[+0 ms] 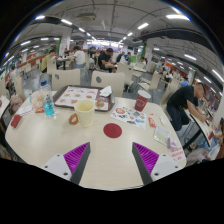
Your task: Pour water
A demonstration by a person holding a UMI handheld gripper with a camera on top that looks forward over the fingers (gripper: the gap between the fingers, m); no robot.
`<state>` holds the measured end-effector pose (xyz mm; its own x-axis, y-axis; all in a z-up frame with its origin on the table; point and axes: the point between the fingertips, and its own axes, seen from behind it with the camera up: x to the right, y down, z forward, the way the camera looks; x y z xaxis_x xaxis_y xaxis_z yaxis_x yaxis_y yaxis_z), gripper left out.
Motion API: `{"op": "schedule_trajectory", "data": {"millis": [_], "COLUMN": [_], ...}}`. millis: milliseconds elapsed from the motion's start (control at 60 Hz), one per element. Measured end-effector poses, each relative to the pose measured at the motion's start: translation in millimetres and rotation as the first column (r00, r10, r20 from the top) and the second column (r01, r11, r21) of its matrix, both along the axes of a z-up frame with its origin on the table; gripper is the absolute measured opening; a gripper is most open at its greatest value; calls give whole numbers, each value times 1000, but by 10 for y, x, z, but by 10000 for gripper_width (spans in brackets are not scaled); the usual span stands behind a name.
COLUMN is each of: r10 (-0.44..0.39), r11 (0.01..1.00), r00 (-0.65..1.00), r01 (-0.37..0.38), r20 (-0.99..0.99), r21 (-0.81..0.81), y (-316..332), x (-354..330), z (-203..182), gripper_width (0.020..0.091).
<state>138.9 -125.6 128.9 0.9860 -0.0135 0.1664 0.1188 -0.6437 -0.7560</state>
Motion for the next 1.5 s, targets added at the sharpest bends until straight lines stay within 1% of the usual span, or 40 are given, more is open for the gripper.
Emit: {"op": "schedule_trajectory", "data": {"millis": [200, 333, 433, 567, 700, 783, 900, 1067, 1133, 1167, 1283, 1367, 1383, 1417, 1433, 1450, 1500], "r10": [-15, -12, 6, 70, 140, 168, 166, 129, 122, 118, 107, 114, 115, 114, 113, 113, 117], "r11": [999, 998, 997, 995, 990, 985, 980, 976, 974, 973, 969, 961, 960, 960, 959, 959, 957], "r00": [1000, 1000, 999, 991, 975, 965, 961, 965, 968, 971, 976, 978, 979, 979, 979, 980, 980], "r01": [15, 11, -10, -77, -141, -158, -136, -82, -75, -72, -60, -65, -66, -64, -64, -64, -69], "r20": [-7, -20, -54, -110, -174, -203, -220, -229, -218, -208, -188, -172, -169, -167, -167, -166, -158], "r21": [-29, -58, -75, -58, 5, 66, 148, 203, 214, 218, 239, 268, 271, 274, 277, 277, 281], "y": [-74, -203, -280, -190, 209, 606, 1255, 2051, 2259, 2349, 2528, 2587, 2594, 2594, 2594, 2590, 2597], "x": [-190, -514, -935, -1679, -2454, -2838, -3150, -3302, -3347, -3350, -3357, -3355, -3355, -3351, -3351, -3350, -3360], "z": [-118, -246, -350, -419, -385, -337, -287, -425, -521, -570, -666, -648, -642, -638, -633, -634, -635], "gripper_width": [851, 850, 851, 850, 848, 854, 850, 835, 799, 769, 574, 549, 526, 513, 487, 487, 451]}}
